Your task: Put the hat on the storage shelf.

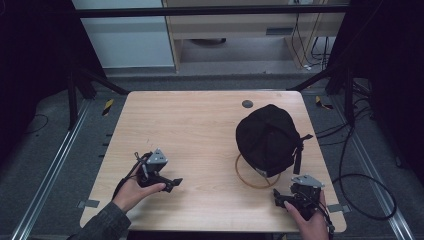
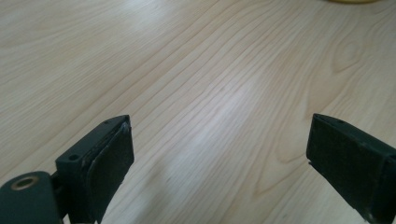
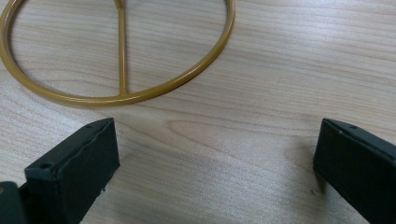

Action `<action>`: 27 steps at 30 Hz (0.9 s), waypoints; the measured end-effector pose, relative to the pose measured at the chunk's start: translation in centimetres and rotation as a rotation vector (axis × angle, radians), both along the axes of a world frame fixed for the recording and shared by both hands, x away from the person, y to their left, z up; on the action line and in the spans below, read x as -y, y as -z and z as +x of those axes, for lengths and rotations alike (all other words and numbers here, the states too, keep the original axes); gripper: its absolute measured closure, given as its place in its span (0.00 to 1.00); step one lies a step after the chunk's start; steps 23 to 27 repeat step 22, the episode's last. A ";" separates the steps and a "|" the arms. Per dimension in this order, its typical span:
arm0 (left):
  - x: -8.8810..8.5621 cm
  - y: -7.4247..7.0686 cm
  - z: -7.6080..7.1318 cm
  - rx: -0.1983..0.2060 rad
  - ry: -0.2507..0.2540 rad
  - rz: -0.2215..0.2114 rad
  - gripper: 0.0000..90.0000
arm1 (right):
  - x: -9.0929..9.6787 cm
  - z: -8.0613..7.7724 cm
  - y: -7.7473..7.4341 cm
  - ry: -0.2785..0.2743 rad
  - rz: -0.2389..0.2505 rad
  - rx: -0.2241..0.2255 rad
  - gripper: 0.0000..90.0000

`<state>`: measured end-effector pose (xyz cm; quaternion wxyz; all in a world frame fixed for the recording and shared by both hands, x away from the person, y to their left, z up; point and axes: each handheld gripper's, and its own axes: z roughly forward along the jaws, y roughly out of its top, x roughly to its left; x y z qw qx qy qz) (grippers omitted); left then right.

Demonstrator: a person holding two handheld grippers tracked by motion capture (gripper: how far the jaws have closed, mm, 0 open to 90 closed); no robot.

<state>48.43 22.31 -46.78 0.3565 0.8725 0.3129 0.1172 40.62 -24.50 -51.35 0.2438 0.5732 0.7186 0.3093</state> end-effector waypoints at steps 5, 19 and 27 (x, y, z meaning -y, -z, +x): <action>-2.3 1.2 0.5 0.014 -0.063 0.030 0.08 | 0.0 0.0 0.0 0.000 0.000 0.000 0.00; -5.0 4.0 1.6 0.044 -0.146 0.007 0.02 | 0.0 0.0 0.0 0.000 0.000 0.000 0.00; -5.2 4.0 1.6 0.043 -0.142 0.006 0.01 | 0.0 0.0 0.0 0.000 0.000 0.000 0.00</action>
